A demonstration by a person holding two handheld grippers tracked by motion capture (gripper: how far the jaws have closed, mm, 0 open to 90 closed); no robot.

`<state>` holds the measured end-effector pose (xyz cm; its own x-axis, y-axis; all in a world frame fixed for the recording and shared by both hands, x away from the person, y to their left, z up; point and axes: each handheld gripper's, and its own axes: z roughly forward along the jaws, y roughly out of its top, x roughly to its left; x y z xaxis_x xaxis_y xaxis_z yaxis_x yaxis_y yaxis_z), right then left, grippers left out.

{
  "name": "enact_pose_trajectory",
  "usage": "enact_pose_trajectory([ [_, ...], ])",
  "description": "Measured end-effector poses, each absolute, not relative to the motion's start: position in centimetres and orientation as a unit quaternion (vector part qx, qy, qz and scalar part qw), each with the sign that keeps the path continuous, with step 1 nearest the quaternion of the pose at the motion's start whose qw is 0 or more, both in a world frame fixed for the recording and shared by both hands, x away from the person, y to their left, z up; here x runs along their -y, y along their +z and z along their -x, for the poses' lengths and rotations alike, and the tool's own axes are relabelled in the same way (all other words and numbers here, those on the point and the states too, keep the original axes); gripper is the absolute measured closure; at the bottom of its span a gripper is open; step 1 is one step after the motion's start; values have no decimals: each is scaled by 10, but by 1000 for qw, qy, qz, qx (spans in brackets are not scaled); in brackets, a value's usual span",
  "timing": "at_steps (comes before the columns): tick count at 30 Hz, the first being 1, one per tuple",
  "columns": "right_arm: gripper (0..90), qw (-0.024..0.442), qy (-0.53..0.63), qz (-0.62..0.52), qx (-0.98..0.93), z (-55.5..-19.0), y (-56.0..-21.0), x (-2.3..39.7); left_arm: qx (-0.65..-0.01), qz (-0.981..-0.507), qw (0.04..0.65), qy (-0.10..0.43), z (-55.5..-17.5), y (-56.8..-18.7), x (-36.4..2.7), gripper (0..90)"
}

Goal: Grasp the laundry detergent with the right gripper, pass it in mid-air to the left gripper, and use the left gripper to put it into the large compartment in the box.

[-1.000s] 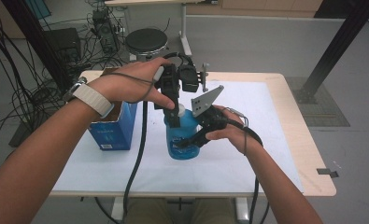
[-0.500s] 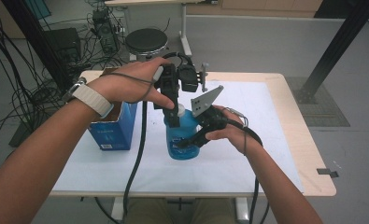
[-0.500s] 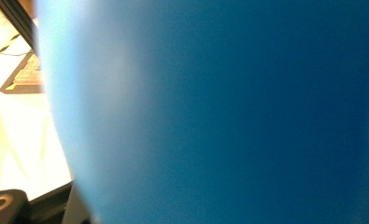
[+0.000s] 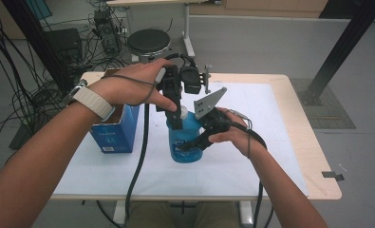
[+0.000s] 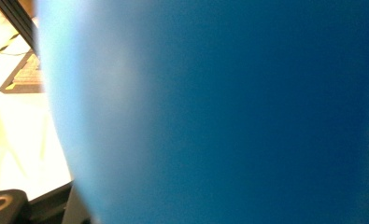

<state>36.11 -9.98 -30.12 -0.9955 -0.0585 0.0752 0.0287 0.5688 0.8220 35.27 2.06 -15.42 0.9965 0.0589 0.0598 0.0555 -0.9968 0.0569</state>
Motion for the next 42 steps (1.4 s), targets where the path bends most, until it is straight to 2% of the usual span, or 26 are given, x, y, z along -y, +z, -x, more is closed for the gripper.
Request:
enact_pose_trajectory([
  [42, 431, 54, -466, -9, 883, -361, -301, 97, -22, -999, 33, 27, -354, -166, -19, 83],
])
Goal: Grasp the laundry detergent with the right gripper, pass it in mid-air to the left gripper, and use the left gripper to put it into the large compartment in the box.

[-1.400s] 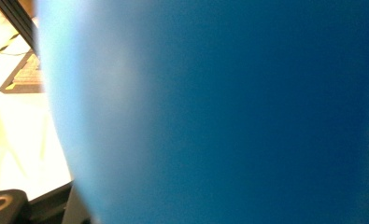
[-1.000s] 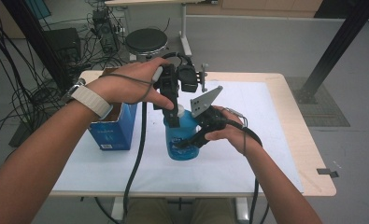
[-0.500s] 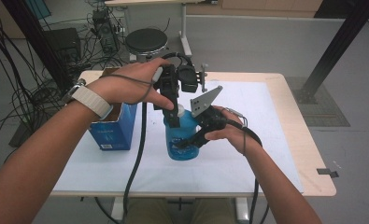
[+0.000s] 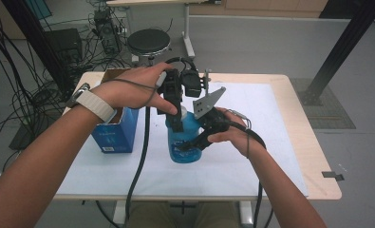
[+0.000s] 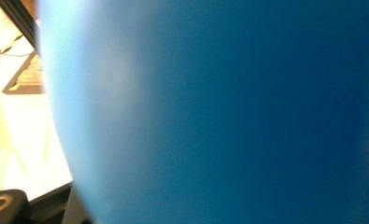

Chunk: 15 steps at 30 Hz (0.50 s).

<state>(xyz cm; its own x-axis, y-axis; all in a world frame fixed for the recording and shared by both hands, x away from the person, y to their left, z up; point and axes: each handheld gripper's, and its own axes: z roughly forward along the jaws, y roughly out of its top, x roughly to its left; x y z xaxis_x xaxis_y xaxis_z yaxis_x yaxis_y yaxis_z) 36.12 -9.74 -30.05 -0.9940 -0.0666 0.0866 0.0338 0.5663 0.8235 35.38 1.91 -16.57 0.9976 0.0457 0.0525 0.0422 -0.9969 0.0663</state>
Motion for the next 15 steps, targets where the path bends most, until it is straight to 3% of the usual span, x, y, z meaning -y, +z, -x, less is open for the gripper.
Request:
enact_pose_trajectory([
  [15, 431, 54, -469, -15, 881, -360, -299, 96, -19, -999, 25, 18, -354, -182, -15, 88],
])
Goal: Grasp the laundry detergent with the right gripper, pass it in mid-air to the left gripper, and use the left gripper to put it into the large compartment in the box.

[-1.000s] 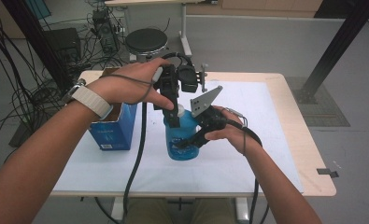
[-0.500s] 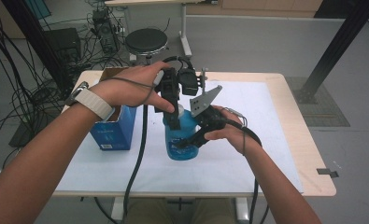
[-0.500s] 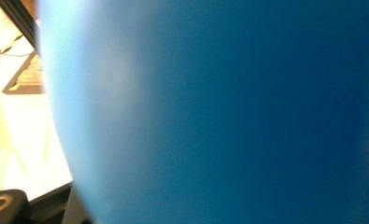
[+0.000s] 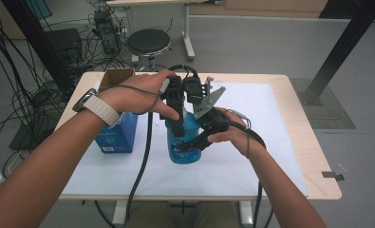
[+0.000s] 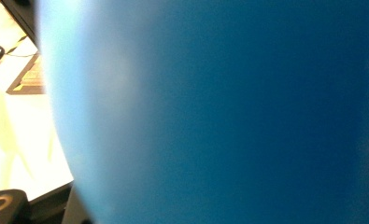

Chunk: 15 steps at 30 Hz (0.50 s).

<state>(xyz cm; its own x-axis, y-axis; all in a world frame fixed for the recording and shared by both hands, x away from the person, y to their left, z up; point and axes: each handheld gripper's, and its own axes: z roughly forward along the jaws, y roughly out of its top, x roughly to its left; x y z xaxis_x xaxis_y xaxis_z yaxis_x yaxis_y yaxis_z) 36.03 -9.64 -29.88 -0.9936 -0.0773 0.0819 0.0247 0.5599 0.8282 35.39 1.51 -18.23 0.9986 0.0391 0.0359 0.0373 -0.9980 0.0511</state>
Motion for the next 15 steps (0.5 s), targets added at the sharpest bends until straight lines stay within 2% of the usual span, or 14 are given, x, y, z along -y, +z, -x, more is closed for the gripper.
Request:
enact_pose_trajectory([
  [15, 431, 56, -474, -14, 878, -359, -295, 98, -15, -999, 28, 18, -353, -191, -14, 136],
])
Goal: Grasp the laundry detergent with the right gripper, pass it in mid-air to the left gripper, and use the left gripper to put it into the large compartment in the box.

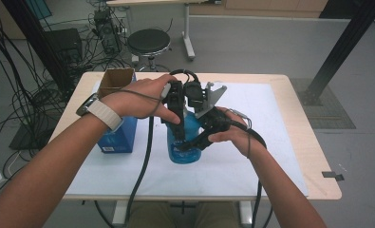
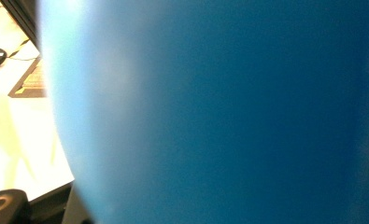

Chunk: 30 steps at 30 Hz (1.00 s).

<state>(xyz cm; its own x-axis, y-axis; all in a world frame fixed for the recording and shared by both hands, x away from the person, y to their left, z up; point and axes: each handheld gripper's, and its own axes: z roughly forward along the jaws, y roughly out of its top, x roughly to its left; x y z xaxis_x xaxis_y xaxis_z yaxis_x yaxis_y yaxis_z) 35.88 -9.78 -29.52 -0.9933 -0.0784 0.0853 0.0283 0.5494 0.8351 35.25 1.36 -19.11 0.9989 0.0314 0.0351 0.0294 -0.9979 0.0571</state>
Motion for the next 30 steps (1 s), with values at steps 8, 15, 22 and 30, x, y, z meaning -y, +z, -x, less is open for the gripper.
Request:
enact_pose_trajectory([
  [8, 431, 58, -475, -14, 878, -358, -294, 98, -13, -999, 33, 18, -352, -191, -13, 176],
  [15, 431, 59, -475, -12, 878, -358, -294, 98, -15, -999, 37, 14, -352, -192, -14, 202],
  [22, 431, 61, -474, -12, 878, -358, -295, 97, -8, -999, 33, 9, -351, -193, -15, 261],
  [30, 431, 62, -475, -16, 878, -358, -294, 97, -8, -999, 32, 1, -350, -193, -15, 310],
])
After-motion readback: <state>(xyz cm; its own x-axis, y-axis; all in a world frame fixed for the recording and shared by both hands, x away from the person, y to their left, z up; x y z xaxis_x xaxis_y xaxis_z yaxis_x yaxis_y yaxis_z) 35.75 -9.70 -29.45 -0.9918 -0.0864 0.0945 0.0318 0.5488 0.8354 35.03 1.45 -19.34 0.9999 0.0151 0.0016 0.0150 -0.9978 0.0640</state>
